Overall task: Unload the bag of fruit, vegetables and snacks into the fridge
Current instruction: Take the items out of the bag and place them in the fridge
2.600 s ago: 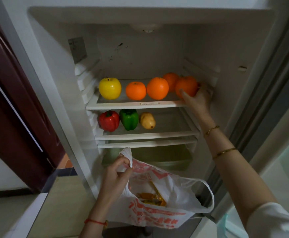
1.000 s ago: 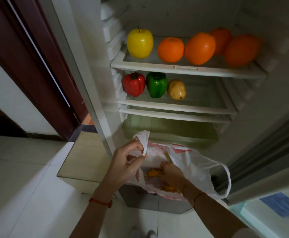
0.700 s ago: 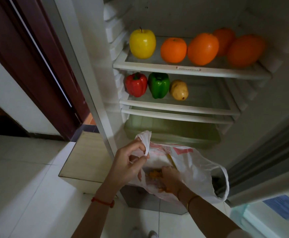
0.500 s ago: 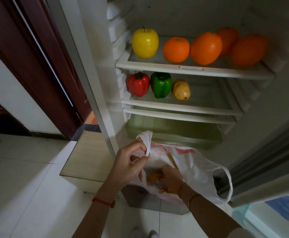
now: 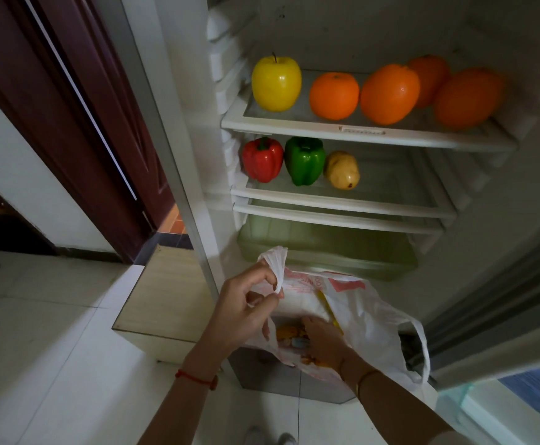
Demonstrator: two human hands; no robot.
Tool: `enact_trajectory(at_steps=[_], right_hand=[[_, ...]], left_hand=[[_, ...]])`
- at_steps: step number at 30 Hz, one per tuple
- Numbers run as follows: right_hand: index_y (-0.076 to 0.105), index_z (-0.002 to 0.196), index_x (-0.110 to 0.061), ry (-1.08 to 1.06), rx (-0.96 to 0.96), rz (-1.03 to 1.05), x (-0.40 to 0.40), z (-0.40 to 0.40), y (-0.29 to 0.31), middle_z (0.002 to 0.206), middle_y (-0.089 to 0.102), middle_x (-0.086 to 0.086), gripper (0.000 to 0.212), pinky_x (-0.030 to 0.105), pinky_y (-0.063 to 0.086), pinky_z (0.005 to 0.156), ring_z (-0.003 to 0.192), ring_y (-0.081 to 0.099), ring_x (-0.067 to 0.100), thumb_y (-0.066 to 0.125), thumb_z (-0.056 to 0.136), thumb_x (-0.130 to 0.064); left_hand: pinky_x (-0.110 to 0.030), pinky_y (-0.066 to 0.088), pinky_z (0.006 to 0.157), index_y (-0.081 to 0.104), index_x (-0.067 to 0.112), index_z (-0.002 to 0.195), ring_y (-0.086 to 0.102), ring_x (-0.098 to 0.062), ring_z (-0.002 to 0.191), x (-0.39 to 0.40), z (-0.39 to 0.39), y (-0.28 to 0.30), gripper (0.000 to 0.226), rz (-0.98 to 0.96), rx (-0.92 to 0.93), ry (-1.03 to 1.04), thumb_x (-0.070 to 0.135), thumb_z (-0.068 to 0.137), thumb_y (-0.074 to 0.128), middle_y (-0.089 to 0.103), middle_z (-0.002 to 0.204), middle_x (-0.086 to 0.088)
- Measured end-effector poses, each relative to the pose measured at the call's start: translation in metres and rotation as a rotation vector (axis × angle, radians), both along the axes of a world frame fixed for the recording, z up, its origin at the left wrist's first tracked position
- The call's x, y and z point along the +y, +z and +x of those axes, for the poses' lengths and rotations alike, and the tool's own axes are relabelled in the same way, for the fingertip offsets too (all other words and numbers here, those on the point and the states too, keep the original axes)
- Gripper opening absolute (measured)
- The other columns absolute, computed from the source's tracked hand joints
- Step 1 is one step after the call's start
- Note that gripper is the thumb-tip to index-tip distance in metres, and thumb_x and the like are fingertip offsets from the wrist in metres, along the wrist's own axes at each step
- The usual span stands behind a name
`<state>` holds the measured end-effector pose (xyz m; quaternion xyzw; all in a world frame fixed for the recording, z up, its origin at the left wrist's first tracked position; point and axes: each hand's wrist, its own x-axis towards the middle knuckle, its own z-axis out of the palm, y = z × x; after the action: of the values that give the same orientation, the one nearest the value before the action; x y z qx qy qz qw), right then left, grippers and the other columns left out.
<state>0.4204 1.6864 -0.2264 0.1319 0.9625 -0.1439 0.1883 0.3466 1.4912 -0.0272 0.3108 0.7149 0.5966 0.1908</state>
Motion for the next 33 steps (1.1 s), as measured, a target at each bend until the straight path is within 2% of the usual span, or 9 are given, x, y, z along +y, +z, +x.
enact_trajectory(at_steps=[8,11,14,16,21,25,28,31,33], right_hand=[[0.042,0.132,-0.021,-0.122,0.04,-0.146,0.007,0.004,0.016,0.131,0.053,-0.001,0.073,0.029,0.046,0.1,0.115,0.054,0.017,0.065,0.078,-0.065],[0.03,0.142,-0.023,-0.258,0.1,-0.25,0.013,0.005,0.031,0.128,0.051,-0.005,0.074,0.026,0.046,0.096,0.111,0.054,0.015,0.066,0.084,-0.052],[0.049,0.128,-0.015,-0.327,0.099,-0.238,0.024,0.004,0.048,0.12,0.056,0.005,0.055,0.023,0.045,0.086,0.102,0.055,0.02,0.073,0.082,-0.034],[0.058,0.111,-0.015,-0.397,0.132,-0.309,0.029,0.009,0.064,0.106,0.056,0.004,0.038,0.017,0.041,0.073,0.091,0.053,0.015,0.076,0.079,-0.022],[0.061,0.117,-0.005,-0.633,0.364,-0.553,0.029,0.032,0.104,0.099,0.06,0.001,0.043,0.007,0.042,0.065,0.077,0.054,0.004,0.079,0.078,-0.008],[0.064,0.105,-0.007,-0.856,0.513,-0.823,0.027,0.058,0.134,0.081,0.065,0.002,0.027,0.021,0.047,0.056,0.06,0.057,0.011,0.076,0.081,-0.005],[0.061,0.112,-0.002,-0.999,0.598,-0.886,0.028,0.086,0.149,0.089,0.064,0.009,0.031,0.019,0.048,0.051,0.055,0.057,0.012,0.073,0.083,-0.003],[0.064,0.111,-0.005,-1.156,0.661,-0.866,0.031,0.118,0.153,0.095,0.066,0.011,0.031,0.019,0.049,0.056,0.065,0.06,0.015,0.075,0.082,-0.008],[0.066,0.107,-0.007,-1.249,0.708,-0.847,0.032,0.141,0.152,0.09,0.067,0.01,0.028,0.025,0.049,0.061,0.07,0.061,0.018,0.076,0.081,-0.008]], left_hand=[[-0.021,0.035,0.041,0.055,0.006,0.079,0.048,-0.011,0.039,0.004,-0.001,-0.002,0.014,-0.007,0.075,-0.016,-0.002,0.087,0.062,0.053,0.063,0.007],[-0.023,0.039,0.04,0.055,0.005,0.08,0.052,-0.02,0.039,0.009,-0.002,-0.001,0.013,0.013,0.079,-0.037,-0.004,0.087,0.062,0.053,0.069,-0.008],[-0.024,0.036,0.043,0.056,0.004,0.081,0.049,-0.022,0.042,0.017,0.001,0.002,0.009,0.027,0.088,-0.064,0.002,0.085,0.063,0.051,0.071,-0.02],[-0.022,0.036,0.043,0.056,0.004,0.081,0.048,-0.017,0.04,0.025,0.004,0.003,0.009,0.035,0.067,-0.074,0.003,0.084,0.064,0.052,0.06,-0.01],[-0.033,0.038,0.048,0.056,0.011,0.077,0.05,-0.02,0.043,0.043,0.014,0.006,0.009,0.033,0.065,-0.14,0.015,0.08,0.063,0.056,0.054,0.007],[-0.036,0.039,0.046,0.057,0.012,0.075,0.05,-0.02,0.044,0.059,0.021,0.007,0.01,0.015,0.092,-0.176,0.015,0.083,0.063,0.056,0.058,0.007],[-0.037,0.04,0.045,0.057,0.015,0.074,0.053,-0.029,0.044,0.067,0.025,0.005,0.016,-0.009,0.118,-0.178,0.007,0.087,0.063,0.055,0.059,0.005],[-0.045,0.045,0.044,0.056,0.016,0.075,0.055,-0.04,0.047,0.075,0.026,0.001,0.016,-0.023,0.131,-0.202,0.008,0.087,0.064,0.058,0.066,-0.003],[-0.045,0.047,0.046,0.057,0.017,0.076,0.056,-0.034,0.048,0.08,0.029,-0.001,0.015,-0.034,0.141,-0.22,0.01,0.086,0.065,0.058,0.066,0.0]])
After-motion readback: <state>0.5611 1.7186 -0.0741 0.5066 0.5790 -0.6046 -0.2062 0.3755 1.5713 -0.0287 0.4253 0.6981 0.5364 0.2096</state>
